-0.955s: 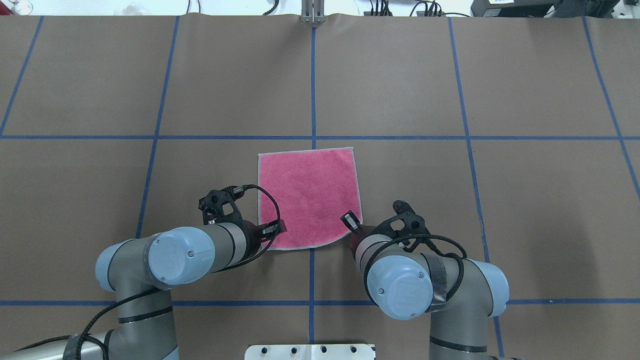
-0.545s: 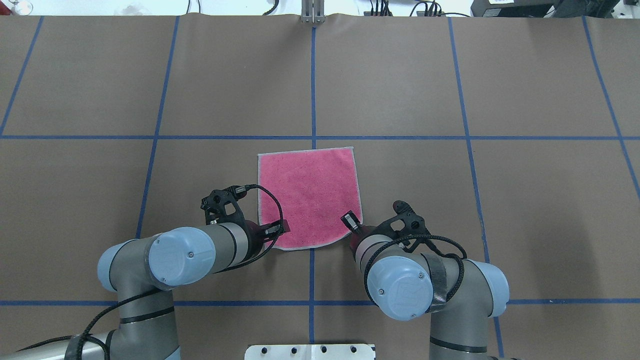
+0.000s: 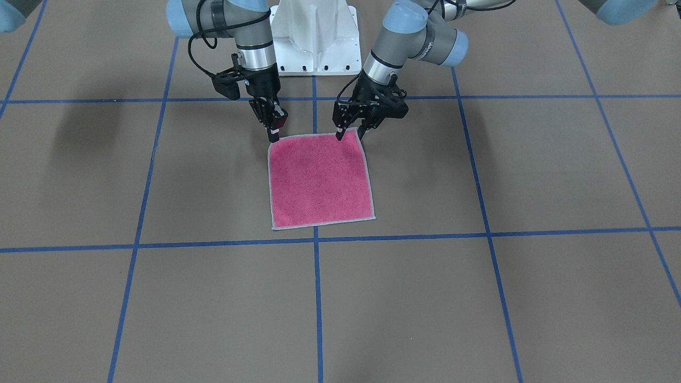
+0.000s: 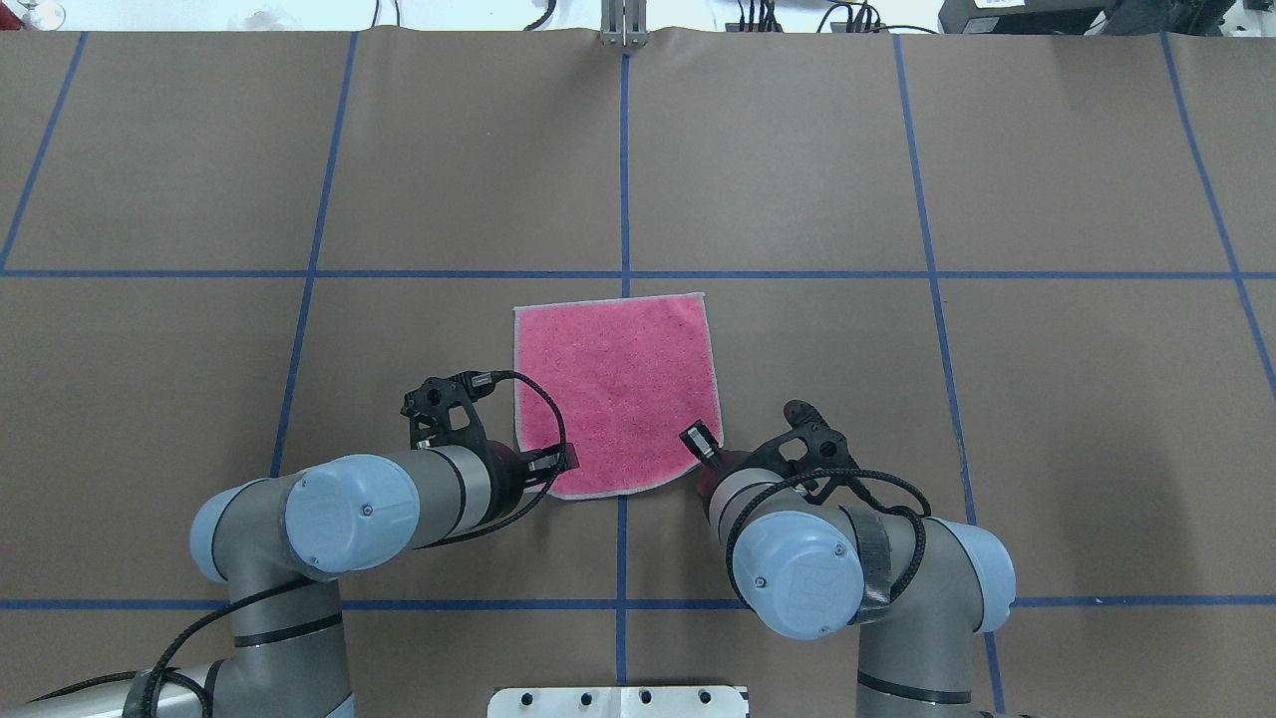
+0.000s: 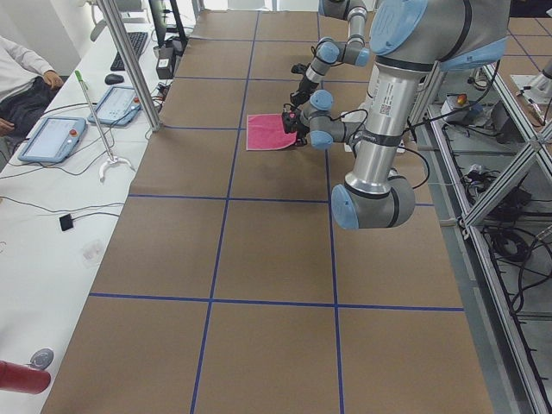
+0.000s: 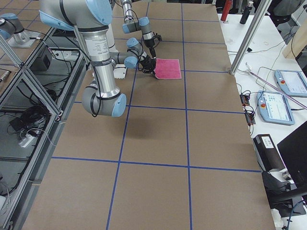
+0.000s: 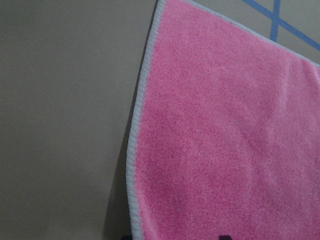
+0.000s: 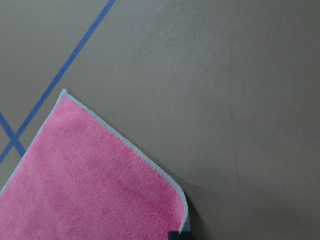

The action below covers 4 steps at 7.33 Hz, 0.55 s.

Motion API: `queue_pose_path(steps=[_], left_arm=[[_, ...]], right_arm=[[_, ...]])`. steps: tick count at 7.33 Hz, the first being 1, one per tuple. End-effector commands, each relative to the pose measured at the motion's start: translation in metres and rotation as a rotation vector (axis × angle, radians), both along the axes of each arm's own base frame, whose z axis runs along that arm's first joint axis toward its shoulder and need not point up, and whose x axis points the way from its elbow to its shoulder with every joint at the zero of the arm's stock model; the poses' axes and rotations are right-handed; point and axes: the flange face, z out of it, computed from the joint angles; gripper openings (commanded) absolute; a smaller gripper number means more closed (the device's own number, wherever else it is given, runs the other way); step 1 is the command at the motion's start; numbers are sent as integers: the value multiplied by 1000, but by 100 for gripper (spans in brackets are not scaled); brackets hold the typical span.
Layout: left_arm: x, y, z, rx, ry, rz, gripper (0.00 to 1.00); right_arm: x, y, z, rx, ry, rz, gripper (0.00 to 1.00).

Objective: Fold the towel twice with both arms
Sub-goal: 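Close the left gripper and the right gripper on the near corners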

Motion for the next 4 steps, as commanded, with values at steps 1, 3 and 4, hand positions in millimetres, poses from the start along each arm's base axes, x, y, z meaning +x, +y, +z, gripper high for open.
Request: queue_pose_path(steps=[1, 3, 4], left_arm=[[-2, 1, 0, 41, -10, 19, 59], [-3, 2, 0, 41, -10, 21, 53], [-2, 2, 2, 40, -13, 21, 52]], right_arm=[[0, 0, 1, 4, 3, 3, 0], [0, 0, 1, 3, 3, 1, 0], [0, 0, 1, 3, 3, 1, 0]])
